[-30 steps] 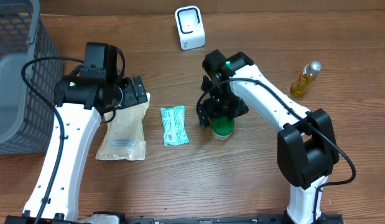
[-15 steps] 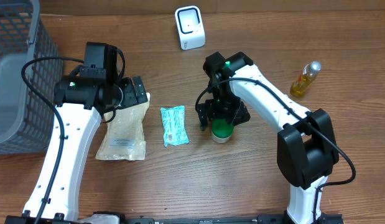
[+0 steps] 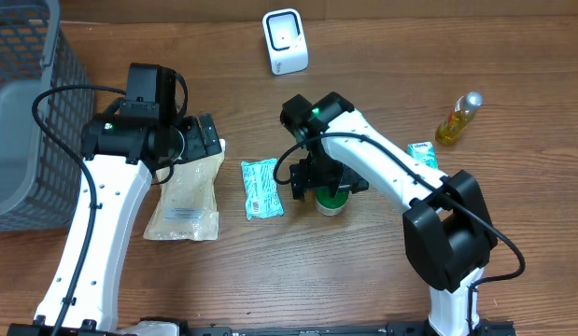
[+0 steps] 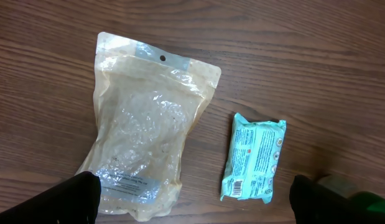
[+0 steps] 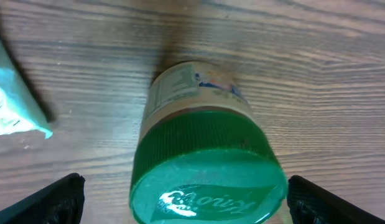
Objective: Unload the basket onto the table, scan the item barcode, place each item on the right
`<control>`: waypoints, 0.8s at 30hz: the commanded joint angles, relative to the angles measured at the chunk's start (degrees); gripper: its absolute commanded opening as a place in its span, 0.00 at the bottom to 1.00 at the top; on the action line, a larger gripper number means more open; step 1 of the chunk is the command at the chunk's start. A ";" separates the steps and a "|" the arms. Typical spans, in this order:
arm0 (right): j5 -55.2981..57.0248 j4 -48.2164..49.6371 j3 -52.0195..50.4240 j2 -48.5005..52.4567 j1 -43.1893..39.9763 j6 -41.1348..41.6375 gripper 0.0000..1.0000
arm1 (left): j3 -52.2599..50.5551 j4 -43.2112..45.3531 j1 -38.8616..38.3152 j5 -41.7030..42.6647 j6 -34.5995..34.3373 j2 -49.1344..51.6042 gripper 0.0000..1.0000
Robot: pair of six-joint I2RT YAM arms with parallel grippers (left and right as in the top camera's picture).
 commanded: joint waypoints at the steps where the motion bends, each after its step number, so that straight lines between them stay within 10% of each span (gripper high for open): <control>1: 3.21 2.86 1.18 -0.72 0.24 2.12 1.00 | 0.44 0.00 0.24 -0.33 0.46 -0.07 1.00; 24: 10.93 1.92 -0.31 -5.79 0.24 6.38 0.98 | 0.44 0.00 0.24 -0.35 0.46 -0.07 0.99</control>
